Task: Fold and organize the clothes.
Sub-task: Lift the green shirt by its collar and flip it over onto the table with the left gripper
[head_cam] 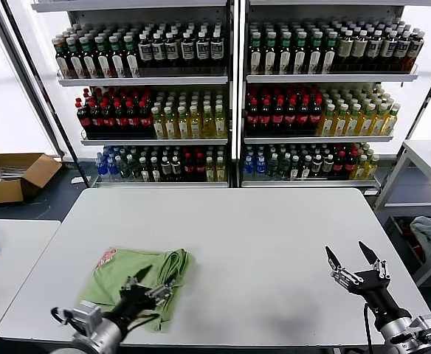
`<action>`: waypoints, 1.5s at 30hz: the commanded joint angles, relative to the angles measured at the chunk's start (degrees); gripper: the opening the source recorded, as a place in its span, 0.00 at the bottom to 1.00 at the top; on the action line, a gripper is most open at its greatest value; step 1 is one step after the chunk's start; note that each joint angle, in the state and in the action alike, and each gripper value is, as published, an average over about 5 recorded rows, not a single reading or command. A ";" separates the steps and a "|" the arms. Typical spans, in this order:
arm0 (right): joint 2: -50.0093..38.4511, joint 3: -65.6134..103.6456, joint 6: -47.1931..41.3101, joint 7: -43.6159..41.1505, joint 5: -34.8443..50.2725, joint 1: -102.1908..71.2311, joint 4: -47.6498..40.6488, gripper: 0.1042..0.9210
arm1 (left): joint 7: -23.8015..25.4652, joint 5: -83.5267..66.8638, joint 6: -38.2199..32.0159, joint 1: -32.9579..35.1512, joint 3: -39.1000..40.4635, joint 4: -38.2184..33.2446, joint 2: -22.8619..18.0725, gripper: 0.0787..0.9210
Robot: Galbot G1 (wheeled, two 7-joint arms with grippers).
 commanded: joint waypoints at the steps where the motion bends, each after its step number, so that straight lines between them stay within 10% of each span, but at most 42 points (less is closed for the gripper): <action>1: 0.10 -0.75 0.24 -0.13 -0.11 -0.07 -0.35 0.88 | 0.09 -15.04 1.10 -2.94 -24.39 13.39 11.76 0.84; 10: -0.40 -1.93 0.09 -0.05 -0.35 0.31 -0.19 0.88 | -0.78 -12.52 -0.61 -6.04 -16.58 25.62 9.49 0.88; 30: -1.38 -0.16 -0.22 -0.12 0.81 0.26 0.56 0.88 | 0.07 -1.62 -1.89 -7.41 -6.40 25.94 -0.08 0.87; 45: -1.34 -0.01 -0.34 -0.17 1.14 0.31 0.90 0.88 | 1.10 -0.19 -3.69 -7.03 -5.31 24.93 -1.38 0.41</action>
